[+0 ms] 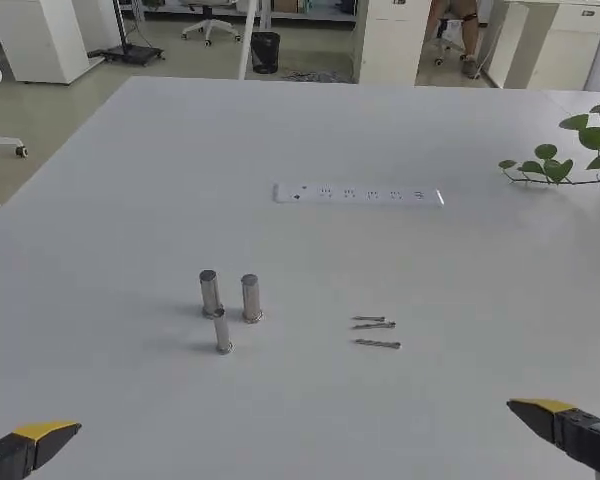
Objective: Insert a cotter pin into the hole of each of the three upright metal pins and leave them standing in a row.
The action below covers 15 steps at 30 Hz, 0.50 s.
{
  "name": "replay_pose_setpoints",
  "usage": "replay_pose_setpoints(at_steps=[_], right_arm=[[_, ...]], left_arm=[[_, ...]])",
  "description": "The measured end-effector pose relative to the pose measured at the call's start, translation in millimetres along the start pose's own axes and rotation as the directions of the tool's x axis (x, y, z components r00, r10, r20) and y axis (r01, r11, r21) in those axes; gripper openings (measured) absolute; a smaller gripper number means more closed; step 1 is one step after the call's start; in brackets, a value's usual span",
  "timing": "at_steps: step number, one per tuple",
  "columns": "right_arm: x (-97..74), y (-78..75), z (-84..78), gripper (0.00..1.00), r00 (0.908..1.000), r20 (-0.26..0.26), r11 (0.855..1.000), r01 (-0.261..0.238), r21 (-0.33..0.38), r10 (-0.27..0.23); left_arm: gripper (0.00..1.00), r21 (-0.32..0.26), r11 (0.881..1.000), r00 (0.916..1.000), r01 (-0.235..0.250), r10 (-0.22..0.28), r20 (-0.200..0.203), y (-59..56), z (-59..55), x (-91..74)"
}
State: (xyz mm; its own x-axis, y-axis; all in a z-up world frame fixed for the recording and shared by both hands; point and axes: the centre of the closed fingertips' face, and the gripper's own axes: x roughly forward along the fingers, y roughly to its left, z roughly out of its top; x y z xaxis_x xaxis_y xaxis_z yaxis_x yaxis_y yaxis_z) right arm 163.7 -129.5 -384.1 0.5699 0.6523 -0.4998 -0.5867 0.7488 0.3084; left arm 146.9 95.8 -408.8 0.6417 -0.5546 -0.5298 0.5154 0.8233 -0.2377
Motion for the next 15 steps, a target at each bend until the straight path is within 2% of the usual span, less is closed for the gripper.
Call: replay_pose_setpoints(at_steps=[15], right_arm=[[-1.2,-1.5,-2.9,0.93,0.9998,-0.008,1.0,0.016,0.006,-0.016]], left_arm=[[0.8,0.005,1.0,1.0,0.009,-0.009,0.004,5.2,5.2,2.4]])
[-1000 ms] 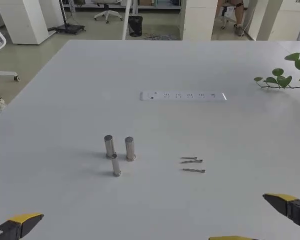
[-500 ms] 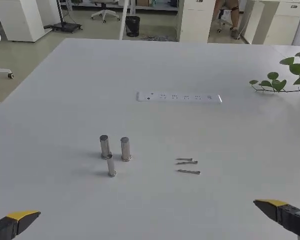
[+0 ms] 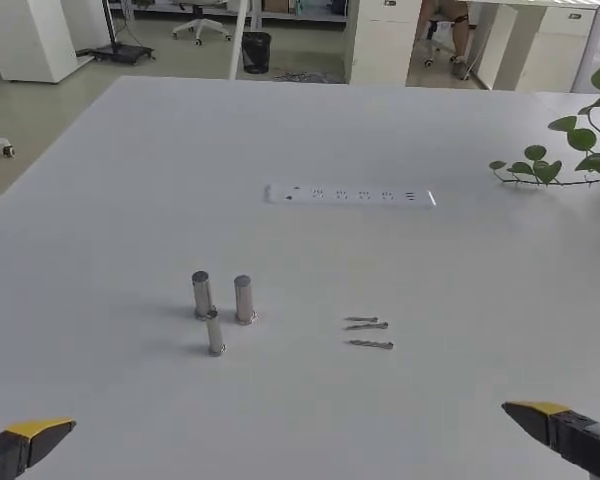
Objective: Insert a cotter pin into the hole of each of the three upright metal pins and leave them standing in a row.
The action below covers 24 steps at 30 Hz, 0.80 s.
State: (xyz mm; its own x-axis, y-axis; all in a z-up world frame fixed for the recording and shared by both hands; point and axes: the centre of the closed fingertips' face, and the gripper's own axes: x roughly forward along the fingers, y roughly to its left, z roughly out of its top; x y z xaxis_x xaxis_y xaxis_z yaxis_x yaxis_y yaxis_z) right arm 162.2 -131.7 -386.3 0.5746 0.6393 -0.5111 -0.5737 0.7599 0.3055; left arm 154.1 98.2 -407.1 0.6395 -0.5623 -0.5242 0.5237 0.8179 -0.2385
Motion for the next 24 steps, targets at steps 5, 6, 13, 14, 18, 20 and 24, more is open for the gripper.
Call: replay_pose_setpoints(at_steps=[5,6,13,14,18,20,24], right_arm=[[-0.9,-1.5,0.1,0.93,1.0,-0.001,1.0,0.007,0.0,-0.007],[-1.1,-1.6,0.5,0.93,1.0,-0.001,1.0,0.008,-0.001,-0.008],[-0.5,-2.3,1.8,0.91,0.9999,0.0,1.0,0.012,0.001,-0.012],[-0.3,-2.3,1.7,0.92,0.9999,0.0,1.0,0.012,0.001,-0.012],[0.5,-2.7,0.0,0.92,0.9999,-0.007,1.0,0.01,0.001,-0.01],[0.5,-2.6,-0.4,0.92,0.9999,-0.008,1.0,0.007,0.003,-0.007],[-0.4,0.0,0.8,0.92,1.0,0.004,1.0,-0.002,0.017,0.002]], left_arm=[[0.8,0.014,1.0,1.0,0.006,-0.006,-0.005,1.6,1.4,-1.6],[0.8,0.017,1.0,0.9999,0.008,-0.008,-0.008,2.1,1.8,-2.2],[0.8,0.03,1.0,0.9999,-0.003,0.003,-0.013,8.3,3.3,-9.3],[0.8,0.029,1.0,0.9999,-0.004,0.005,-0.011,9.0,3.4,-10.5],[0.8,0.034,0.999,0.9996,-0.017,0.017,-0.022,12.9,2.2,-14.9],[0.8,0.04,0.999,0.9993,-0.021,0.022,-0.029,14.3,0.6,-16.9],[0.8,0.039,0.999,0.999,-0.026,0.028,-0.036,17.6,-2.3,-20.3]])
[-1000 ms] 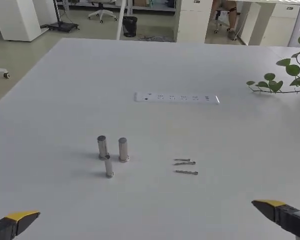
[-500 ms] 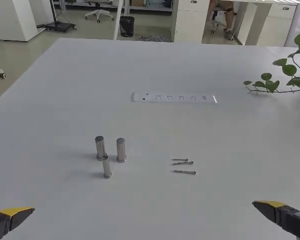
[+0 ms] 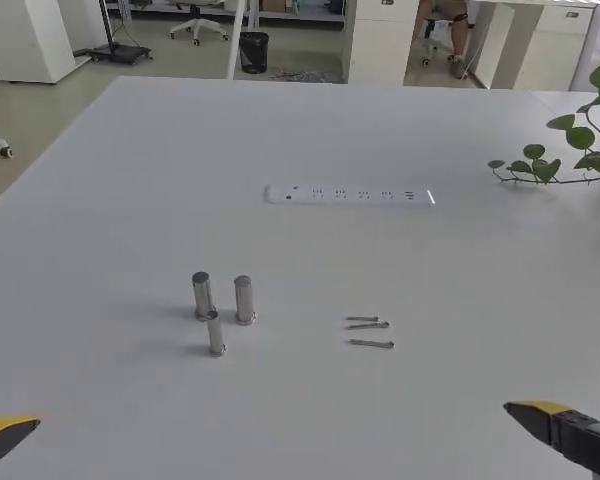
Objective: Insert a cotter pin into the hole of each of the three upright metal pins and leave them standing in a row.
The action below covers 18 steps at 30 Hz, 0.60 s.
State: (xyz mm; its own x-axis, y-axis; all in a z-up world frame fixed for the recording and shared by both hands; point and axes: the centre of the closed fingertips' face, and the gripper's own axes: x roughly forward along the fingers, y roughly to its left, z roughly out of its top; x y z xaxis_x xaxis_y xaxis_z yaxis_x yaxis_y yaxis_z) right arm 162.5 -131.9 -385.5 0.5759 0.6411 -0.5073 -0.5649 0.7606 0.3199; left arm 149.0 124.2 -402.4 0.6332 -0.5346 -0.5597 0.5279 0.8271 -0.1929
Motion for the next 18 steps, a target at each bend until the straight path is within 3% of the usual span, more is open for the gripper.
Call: replay_pose_setpoints(at_steps=[8,18], right_arm=[[-1.8,1.0,-1.1,0.91,1.0,-0.005,1.0,-0.006,0.02,0.007],[-2.3,4.1,-3.4,0.9,0.9998,-0.019,1.0,-0.004,0.018,0.005]], left_arm=[[0.8,-0.021,1.0,0.9991,-0.012,0.012,0.041,10.5,4.4,-1.3],[0.75,-0.018,0.999,0.9992,-0.034,0.034,0.022,30.2,3.8,9.5]])
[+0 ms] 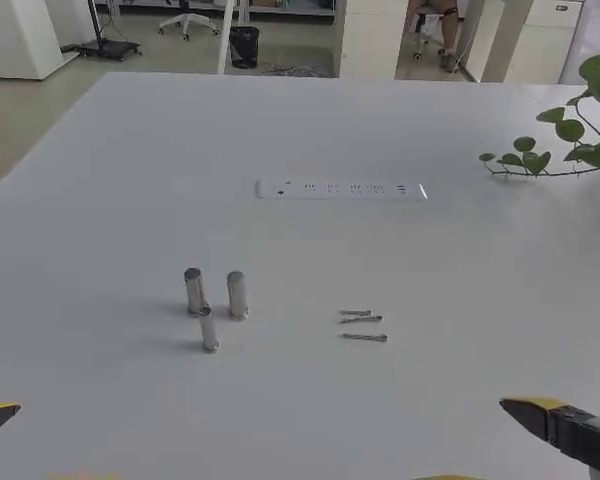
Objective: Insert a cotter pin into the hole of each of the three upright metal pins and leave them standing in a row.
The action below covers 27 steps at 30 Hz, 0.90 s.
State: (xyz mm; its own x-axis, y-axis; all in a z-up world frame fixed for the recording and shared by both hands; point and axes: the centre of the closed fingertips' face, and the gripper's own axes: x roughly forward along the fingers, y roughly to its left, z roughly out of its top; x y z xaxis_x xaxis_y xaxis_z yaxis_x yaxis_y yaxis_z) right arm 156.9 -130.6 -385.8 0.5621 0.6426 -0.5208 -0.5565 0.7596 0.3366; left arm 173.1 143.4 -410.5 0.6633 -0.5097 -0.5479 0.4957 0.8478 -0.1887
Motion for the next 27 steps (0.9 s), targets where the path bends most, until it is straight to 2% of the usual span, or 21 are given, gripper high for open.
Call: replay_pose_setpoints(at_steps=[5,8,12,16,21,27], right_arm=[[2.1,-1.3,-4.0,0.93,0.9995,-0.028,1.0,0.014,0.008,-0.014],[2.4,-2.3,-3.1,0.94,0.9992,-0.033,1.0,0.023,0.003,-0.023],[1.8,-2.8,1.4,0.93,0.9993,-0.022,1.0,0.031,0.003,-0.031],[1.6,-3.5,2.5,0.94,0.9991,-0.023,0.999,0.036,0.001,-0.036],[2.2,-6.7,-1.1,0.97,0.9978,-0.042,0.999,0.052,0.002,-0.051],[5.6,-9.1,-5.6,0.98,0.9956,-0.06,0.997,0.072,0.012,-0.071]], left_arm=[[0.74,0.025,1.0,0.9996,0.006,-0.006,-0.029,4.6,-1.8,6.4],[0.71,-0.007,1.0,0.9999,0.014,-0.014,-0.009,5.6,3.4,11.4],[0.68,0.015,1.0,0.9997,0.016,-0.016,-0.019,6.9,7.3,22.9],[0.67,0.017,0.999,0.999,0.043,-0.043,-0.011,5.7,14.7,33.3],[0.67,0.065,0.994,0.9957,0.083,-0.08,-0.046,3.4,17.7,46.9],[0.66,0.068,0.992,0.9935,0.106,-0.102,-0.05,0.3,23.7,62.0]])
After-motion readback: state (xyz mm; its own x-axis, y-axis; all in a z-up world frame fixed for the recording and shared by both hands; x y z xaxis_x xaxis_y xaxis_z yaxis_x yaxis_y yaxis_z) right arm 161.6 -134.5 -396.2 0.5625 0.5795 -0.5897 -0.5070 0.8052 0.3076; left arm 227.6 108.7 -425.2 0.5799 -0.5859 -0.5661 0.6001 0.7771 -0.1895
